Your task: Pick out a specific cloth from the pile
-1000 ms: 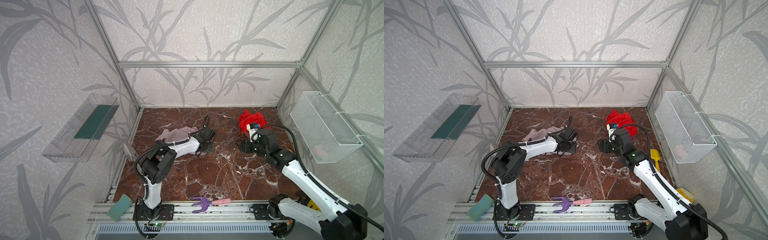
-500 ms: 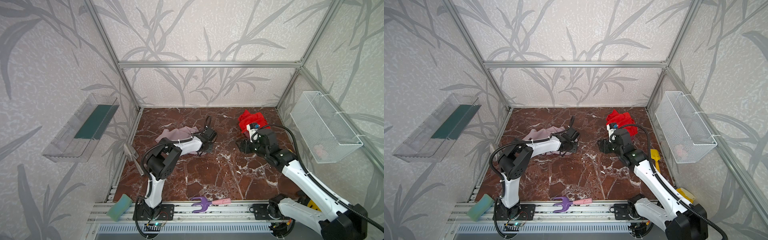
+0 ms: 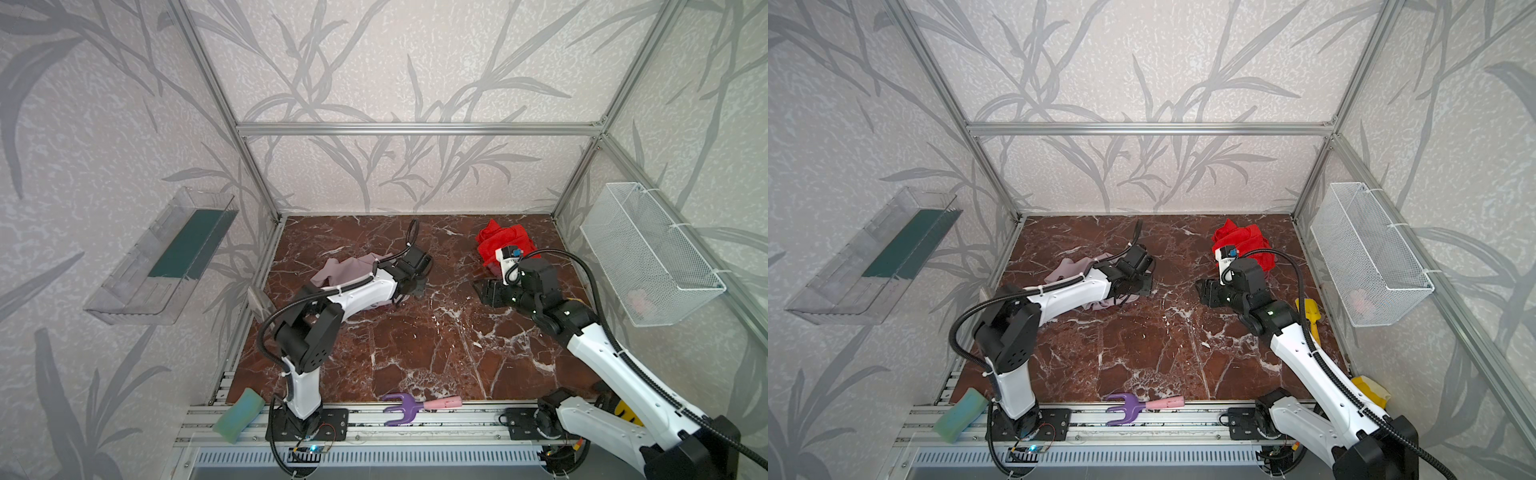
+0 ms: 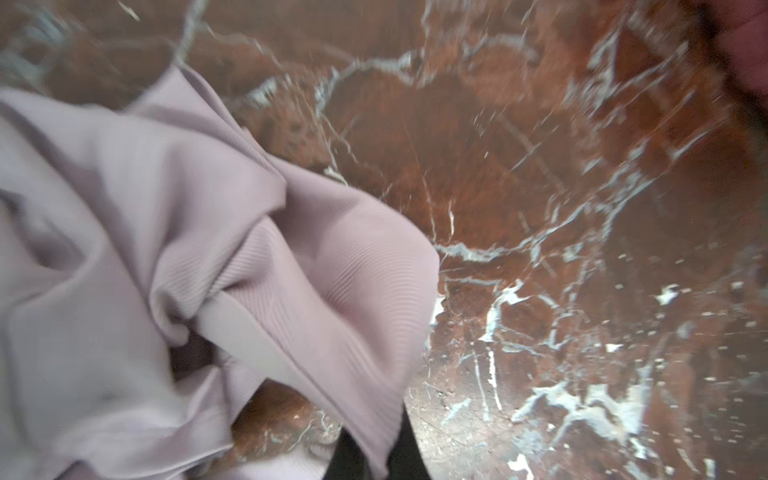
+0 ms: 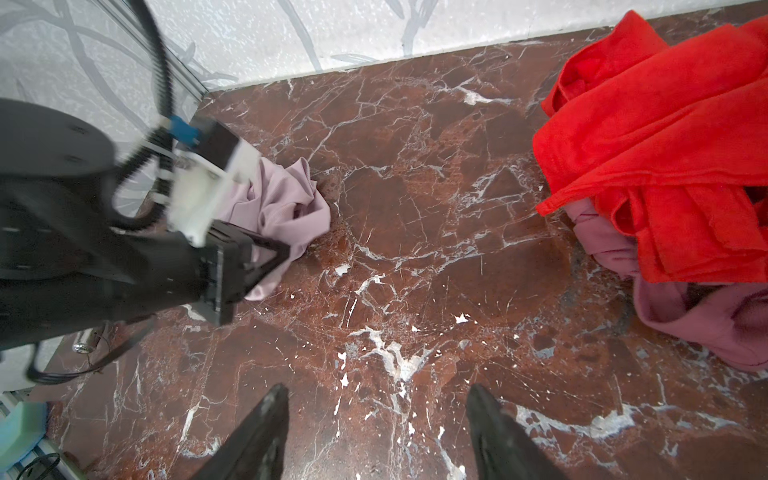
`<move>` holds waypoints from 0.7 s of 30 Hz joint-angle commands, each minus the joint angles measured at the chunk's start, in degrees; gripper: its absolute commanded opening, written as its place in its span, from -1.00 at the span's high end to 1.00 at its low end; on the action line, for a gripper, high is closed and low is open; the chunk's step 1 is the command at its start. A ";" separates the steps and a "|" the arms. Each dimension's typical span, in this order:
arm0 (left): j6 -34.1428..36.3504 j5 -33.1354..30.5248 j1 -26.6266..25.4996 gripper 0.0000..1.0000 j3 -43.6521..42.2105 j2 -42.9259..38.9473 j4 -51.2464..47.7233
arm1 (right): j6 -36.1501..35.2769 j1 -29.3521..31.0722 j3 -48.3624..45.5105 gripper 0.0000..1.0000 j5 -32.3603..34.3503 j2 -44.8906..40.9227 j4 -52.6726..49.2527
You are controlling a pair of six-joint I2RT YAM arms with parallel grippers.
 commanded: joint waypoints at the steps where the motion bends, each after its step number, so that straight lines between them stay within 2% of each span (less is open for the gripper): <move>1: 2.60 -5.82 0.67 1.00 0.58 -7.14 -1.64 | 0.03 -0.22 1.72 -0.35 -1.13 0.41 0.10; 5: 3.49 -6.24 3.75 1.00 0.94 -12.87 -3.65 | -0.01 -0.22 2.82 -0.35 -1.84 1.71 0.43; 9: 1.98 -3.10 10.16 1.00 -1.63 -18.87 -3.43 | 0.34 -0.22 3.74 -0.35 -2.99 3.16 1.53; 13: 1.09 -3.01 16.36 1.00 -6.46 -23.53 -2.76 | 0.51 -0.22 4.82 -0.34 -3.79 4.48 1.79; 21: -1.29 -0.43 25.57 1.00 -15.18 -23.53 -0.87 | 0.85 -0.14 4.90 -0.35 -4.32 5.21 2.49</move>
